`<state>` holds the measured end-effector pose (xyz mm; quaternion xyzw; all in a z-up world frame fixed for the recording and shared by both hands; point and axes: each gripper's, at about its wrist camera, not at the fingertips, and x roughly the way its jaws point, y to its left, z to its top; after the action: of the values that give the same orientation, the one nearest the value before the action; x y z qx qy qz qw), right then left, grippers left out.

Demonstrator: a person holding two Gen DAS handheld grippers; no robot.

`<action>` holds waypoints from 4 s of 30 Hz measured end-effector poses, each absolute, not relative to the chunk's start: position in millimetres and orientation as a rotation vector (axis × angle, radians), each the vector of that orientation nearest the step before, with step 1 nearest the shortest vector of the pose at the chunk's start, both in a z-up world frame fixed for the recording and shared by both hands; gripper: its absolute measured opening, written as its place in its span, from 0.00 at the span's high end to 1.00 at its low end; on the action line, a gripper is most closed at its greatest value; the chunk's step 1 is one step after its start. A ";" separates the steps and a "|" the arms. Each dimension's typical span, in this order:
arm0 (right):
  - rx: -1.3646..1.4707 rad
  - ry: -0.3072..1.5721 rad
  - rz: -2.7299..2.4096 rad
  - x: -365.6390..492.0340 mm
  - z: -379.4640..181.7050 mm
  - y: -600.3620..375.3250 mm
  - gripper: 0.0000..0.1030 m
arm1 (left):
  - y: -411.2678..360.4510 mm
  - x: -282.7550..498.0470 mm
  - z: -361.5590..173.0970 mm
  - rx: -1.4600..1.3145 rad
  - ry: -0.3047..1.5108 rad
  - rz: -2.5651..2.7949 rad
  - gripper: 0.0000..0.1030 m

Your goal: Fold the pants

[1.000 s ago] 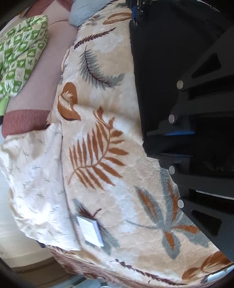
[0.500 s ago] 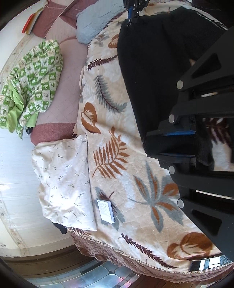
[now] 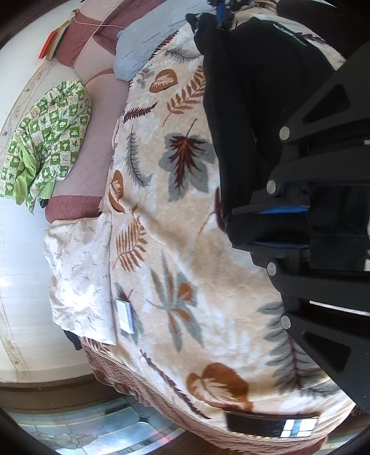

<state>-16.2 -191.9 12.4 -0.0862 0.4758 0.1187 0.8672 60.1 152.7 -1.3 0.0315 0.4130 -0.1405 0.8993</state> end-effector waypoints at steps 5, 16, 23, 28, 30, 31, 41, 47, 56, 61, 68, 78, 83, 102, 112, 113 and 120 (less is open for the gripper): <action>-0.180 1.055 0.258 -49.9 -9.2 -186.9 0.87 | 165.2 39.9 -10.1 -0.006 0.883 -0.269 0.82; -0.306 1.139 0.310 -105.3 -33.2 -159.1 0.66 | 214.7 -4.6 -9.7 -0.078 0.949 -0.178 0.52; -0.183 1.026 0.275 -110.1 13.7 -180.8 0.46 | 245.7 -5.1 10.9 -0.191 0.907 -0.110 0.48; -0.159 0.962 0.192 -65.2 13.3 -156.8 0.47 | 208.7 24.5 -6.0 -0.202 0.938 -0.120 0.47; -0.162 0.968 0.198 -51.3 -1.1 -142.8 0.48 | 188.1 34.3 -28.8 -0.134 1.021 -0.071 0.47; -0.187 0.987 0.190 -44.7 -12.7 -133.6 0.49 | 180.1 33.7 -39.0 -0.092 1.055 -0.066 0.47; -0.307 1.095 0.299 -45.6 -31.1 -100.8 0.50 | 204.6 -6.3 -53.1 -0.150 1.106 -0.140 0.47; -0.195 1.005 0.541 2.5 1.9 -17.0 0.46 | 228.4 -9.6 -43.6 -0.244 1.046 -0.082 0.46; -0.400 0.951 0.699 56.7 -24.8 145.4 0.45 | 276.3 -21.0 -33.1 -0.321 0.979 -0.030 0.46; -0.461 1.033 0.702 74.8 -46.3 165.4 0.83 | 291.9 -24.7 -30.4 -0.356 0.951 -0.027 0.46; -0.288 1.071 0.575 131.7 -33.1 156.7 0.78 | 289.9 -17.3 -32.6 -0.371 0.951 -0.033 0.46; -0.076 1.001 0.585 103.8 9.8 92.4 0.57 | 272.2 -7.7 -27.5 -0.343 0.966 -0.058 0.46; -0.007 1.018 0.519 45.9 -1.5 17.0 0.57 | 232.2 19.3 -26.6 -0.285 0.975 -0.139 0.46; 0.350 0.939 -0.106 -83.8 -7.5 -295.0 0.40 | 216.5 45.5 -68.0 -0.195 1.102 -0.073 0.37; 0.574 1.005 -0.126 -41.3 -52.3 -363.4 0.40 | 209.8 46.2 -69.4 -0.167 1.087 -0.043 0.35; 0.594 1.024 -0.107 -38.0 -57.4 -365.0 0.58 | 210.3 46.3 -69.4 -0.169 1.088 -0.044 0.35; 0.449 1.053 -0.217 -39.4 -50.4 -362.0 0.61 | 212.3 46.6 -66.9 -0.200 1.087 -0.068 0.35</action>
<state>-39.4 -362.0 -50.4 0.2120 0.4972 -0.1026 0.8350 46.6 212.3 -66.9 -0.0952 0.5163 -0.0321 0.8505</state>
